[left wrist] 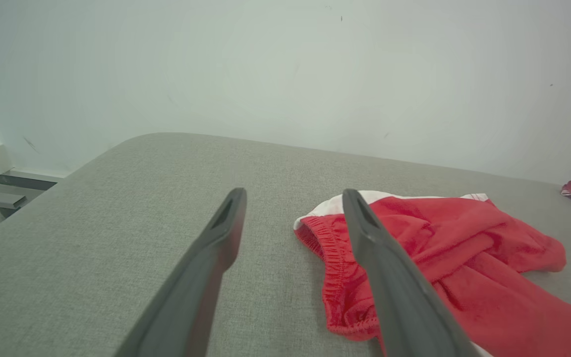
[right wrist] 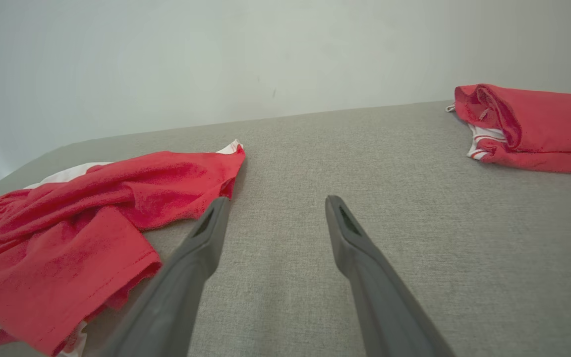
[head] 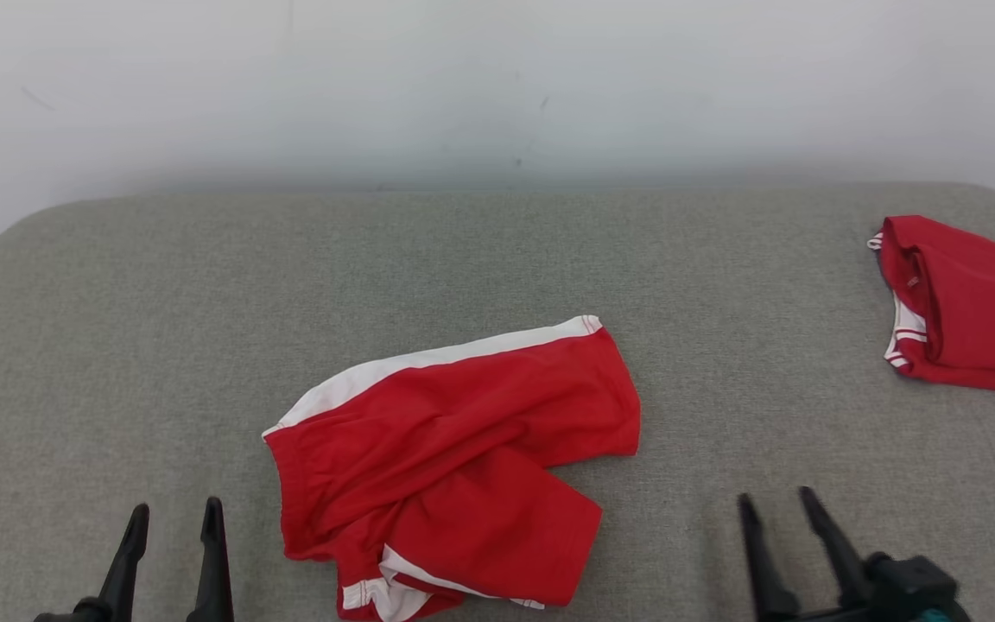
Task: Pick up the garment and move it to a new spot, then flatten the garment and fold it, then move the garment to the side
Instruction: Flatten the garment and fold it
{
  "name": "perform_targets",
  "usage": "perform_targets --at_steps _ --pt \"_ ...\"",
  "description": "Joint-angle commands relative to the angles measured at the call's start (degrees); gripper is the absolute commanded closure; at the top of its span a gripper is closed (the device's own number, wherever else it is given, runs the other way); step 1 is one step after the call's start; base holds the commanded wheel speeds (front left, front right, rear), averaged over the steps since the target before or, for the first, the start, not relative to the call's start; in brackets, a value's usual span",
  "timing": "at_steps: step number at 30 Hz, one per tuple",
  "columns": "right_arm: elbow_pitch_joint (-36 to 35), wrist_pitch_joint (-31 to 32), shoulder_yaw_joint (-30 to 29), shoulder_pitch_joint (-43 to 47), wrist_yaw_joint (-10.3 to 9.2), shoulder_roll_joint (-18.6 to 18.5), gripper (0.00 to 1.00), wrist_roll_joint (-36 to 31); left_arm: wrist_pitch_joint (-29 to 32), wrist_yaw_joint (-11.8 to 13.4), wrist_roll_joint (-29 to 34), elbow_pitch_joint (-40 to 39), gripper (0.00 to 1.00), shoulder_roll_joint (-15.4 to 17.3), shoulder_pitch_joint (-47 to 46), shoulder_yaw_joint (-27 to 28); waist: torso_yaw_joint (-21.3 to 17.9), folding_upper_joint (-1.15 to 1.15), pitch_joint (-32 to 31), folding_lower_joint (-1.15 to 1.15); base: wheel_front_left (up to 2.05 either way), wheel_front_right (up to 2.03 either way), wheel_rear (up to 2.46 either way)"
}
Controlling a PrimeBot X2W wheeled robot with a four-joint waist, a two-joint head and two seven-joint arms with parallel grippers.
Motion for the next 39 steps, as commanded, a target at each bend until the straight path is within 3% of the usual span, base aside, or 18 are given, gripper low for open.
perform_targets --at_steps 1,7,19,20,21,22,29,39 --pt "0.40 0.01 1.14 -0.90 0.01 0.25 0.00 0.35 0.02 -0.18 0.49 -0.18 0.00 -0.18 -0.77 0.09 0.52 0.00 0.37 0.00 0.00 0.00 0.00" --pt "6.01 0.25 11.09 -4.97 0.01 1.58 0.00 1.79 0.02 -0.49 1.35 -0.19 0.00 -0.78 -2.46 -1.00 2.58 0.00 1.76 0.00 0.00 0.00 0.00" --pt "21.58 0.02 16.81 -12.70 0.01 4.51 0.00 7.54 0.02 -0.77 1.44 1.03 0.00 -1.24 -4.43 -2.02 6.47 0.00 3.82 0.00 0.00 0.00 0.00" --pt "22.51 0.00 17.17 -13.24 0.01 4.64 0.27 8.33 0.02 -0.73 1.41 1.15 0.00 -1.27 -4.56 -2.02 6.60 0.00 3.84 0.00 0.00 0.00 0.00" --pt "23.44 -0.01 17.59 -13.79 0.01 4.68 0.83 8.94 0.02 -0.75 1.40 1.27 0.00 -1.29 -4.69 -2.07 6.77 0.00 3.90 0.00 0.00 0.00 0.00" --pt "24.03 0.02 17.96 -14.26 0.01 4.73 1.00 9.71 0.02 -0.76 1.40 1.42 0.00 -1.30 -4.76 -2.09 6.88 0.00 3.90 0.00 0.00 0.00 0.00" --pt "22.39 -0.07 14.31 -16.20 0.01 3.99 1.00 10.51 0.02 -0.75 1.24 1.87 0.00 -1.33 -4.60 -2.48 6.46 0.00 3.76 0.00 0.00 0.00 0.00" --pt "12.75 -0.08 3.03 -12.76 0.01 -4.73 1.00 7.21 0.02 -0.69 0.86 2.65 0.00 -1.32 -3.85 -3.14 4.10 0.00 2.98 0.00 0.00 0.00 0.00"
